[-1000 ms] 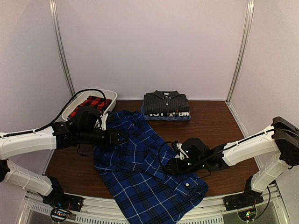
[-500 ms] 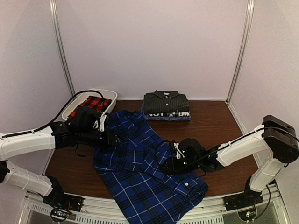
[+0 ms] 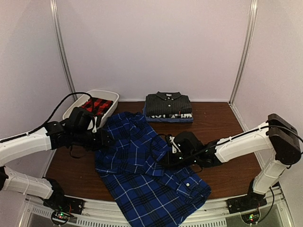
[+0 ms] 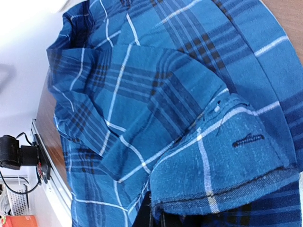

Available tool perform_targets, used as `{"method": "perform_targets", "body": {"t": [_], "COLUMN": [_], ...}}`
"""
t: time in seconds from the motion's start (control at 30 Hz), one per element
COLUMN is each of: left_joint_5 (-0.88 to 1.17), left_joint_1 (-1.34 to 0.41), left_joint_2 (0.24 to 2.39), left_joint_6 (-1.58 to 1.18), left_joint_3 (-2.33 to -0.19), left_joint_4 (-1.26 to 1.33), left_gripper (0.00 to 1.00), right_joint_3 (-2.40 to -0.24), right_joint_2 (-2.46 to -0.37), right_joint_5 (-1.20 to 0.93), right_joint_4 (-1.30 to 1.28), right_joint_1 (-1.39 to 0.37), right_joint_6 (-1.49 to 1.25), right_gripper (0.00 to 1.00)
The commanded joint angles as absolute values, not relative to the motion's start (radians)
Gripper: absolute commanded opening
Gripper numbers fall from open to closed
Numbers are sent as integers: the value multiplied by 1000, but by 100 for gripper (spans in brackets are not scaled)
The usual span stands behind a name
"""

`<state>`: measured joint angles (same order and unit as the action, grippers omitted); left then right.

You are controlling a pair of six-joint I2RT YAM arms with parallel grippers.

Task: Fold and stack the long sleeve shirts
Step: Pick up the sleeve from the 1/3-folded shirt.

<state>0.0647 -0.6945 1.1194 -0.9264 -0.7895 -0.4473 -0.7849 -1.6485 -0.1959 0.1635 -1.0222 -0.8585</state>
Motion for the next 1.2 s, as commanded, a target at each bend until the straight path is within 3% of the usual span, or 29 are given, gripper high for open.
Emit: {"method": "perform_targets", "body": {"t": [0.0, 0.13, 0.33, 0.47, 0.73, 0.9, 1.17], "left_joint_5": [20, 23, 42, 40, 53, 66, 66], "left_joint_1": [-648, -643, -638, -624, -591, -543, -486], "left_joint_2": [1104, 1118, 1155, 1181, 1197, 1203, 1252], "left_joint_6": [-905, -873, -826, -811, -791, -768, -702], "left_joint_3": [-780, -793, -809, -823, -816, -808, -847], "left_joint_4": [-494, -493, -488, -506, -509, -513, -531], "left_gripper": [49, 49, 49, 50, 50, 50, 50], "right_joint_3": [-857, -813, -764, -742, -707, -643, -786], "right_joint_2": [-1608, -1571, -1551, -1576, -1643, -1620, -1626], "right_joint_5": [-129, -116, -113, -119, -135, -145, -97], "right_joint_4": [43, 27, 34, 57, 124, 172, 58], "right_joint_1": [-1032, -1032, -1034, -1035, -1036, -1049, -1051], "right_joint_6": [-804, -810, -836, -850, -894, -930, -865], "right_gripper": [6, 24, 15, 29, 40, 41, 39]}}
